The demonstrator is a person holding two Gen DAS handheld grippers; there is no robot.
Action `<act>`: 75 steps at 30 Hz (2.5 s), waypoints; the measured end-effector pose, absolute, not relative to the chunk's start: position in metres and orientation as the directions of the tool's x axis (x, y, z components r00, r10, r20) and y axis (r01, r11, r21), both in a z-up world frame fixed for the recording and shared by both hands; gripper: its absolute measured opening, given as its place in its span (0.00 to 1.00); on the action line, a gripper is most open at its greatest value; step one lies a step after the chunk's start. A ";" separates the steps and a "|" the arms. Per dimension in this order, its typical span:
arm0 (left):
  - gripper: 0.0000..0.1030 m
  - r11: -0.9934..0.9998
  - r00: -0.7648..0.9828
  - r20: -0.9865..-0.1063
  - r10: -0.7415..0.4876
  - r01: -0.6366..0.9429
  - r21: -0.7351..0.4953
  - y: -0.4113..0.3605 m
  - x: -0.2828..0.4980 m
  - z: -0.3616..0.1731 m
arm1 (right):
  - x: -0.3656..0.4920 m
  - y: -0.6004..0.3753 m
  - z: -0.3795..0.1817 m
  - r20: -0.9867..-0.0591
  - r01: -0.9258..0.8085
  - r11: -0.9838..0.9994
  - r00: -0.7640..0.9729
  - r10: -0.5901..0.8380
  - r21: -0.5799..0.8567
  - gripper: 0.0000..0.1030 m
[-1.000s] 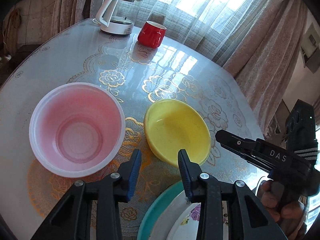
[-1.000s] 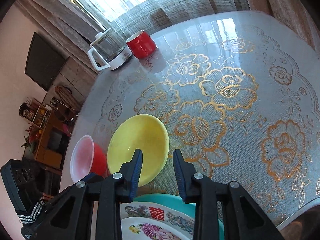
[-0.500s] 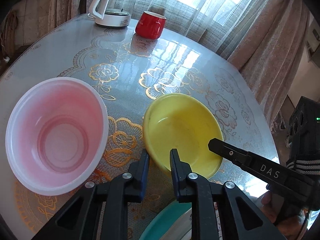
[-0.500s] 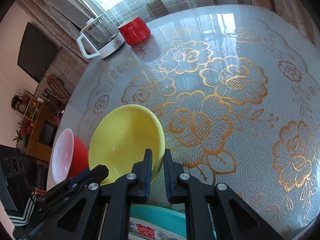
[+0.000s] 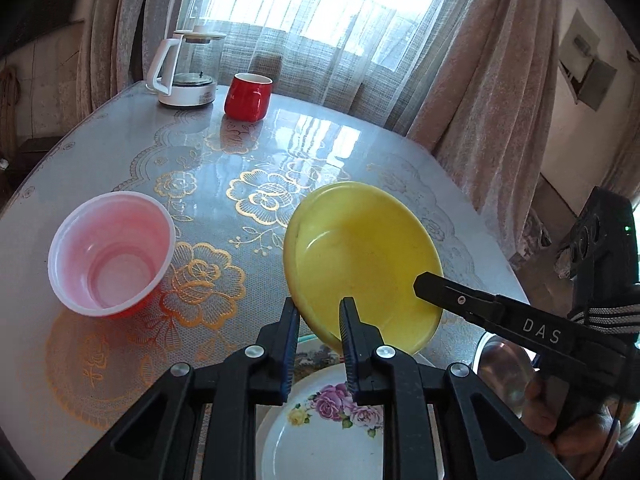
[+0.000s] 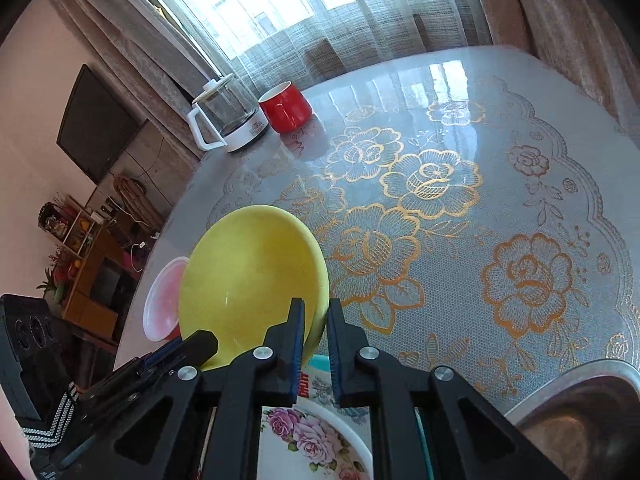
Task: Organize plates and bowls
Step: 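Grasp the yellow bowl rim with the right tool and lift it, then lower the yellow bowl into the steel bowl and open the right tool, then move both tools over to the pink-and-red bowl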
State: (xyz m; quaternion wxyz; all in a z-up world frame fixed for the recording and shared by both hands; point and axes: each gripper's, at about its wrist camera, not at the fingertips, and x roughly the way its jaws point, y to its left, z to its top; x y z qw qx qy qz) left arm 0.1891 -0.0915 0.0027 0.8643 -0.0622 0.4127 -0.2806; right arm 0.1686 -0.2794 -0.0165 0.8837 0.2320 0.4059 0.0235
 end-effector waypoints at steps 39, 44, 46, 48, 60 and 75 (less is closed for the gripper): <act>0.22 0.669 0.258 -0.773 -0.580 0.692 -0.271 -0.230 0.046 -0.020 | -0.037 -0.373 -0.029 -0.734 0.389 0.853 0.679 -0.010 0.348 0.12; 0.24 0.671 0.267 -0.772 -0.577 0.694 -0.262 -0.234 0.043 -0.023 | -0.037 -0.372 -0.033 -0.755 0.403 0.861 0.655 -0.036 0.309 0.14; 0.25 0.671 0.273 -0.771 -0.576 0.696 -0.255 -0.234 0.043 -0.024 | -0.036 -0.372 -0.035 -0.761 0.409 0.862 0.647 -0.042 0.300 0.14; 0.25 0.674 0.278 -0.772 -0.572 0.696 -0.248 -0.236 0.043 -0.025 | -0.035 -0.372 -0.037 -0.768 0.419 0.863 0.638 -0.058 0.283 0.15; 0.25 0.678 0.327 -0.762 -0.559 0.710 -0.193 -0.247 0.039 -0.032 | -0.032 -0.369 -0.039 -0.768 0.422 0.882 0.629 -0.120 0.208 0.17; 0.45 0.706 0.422 -0.718 -0.554 0.695 -0.137 -0.238 0.035 -0.021 | -0.032 -0.362 -0.039 -0.758 0.400 0.898 0.639 -0.132 0.181 0.24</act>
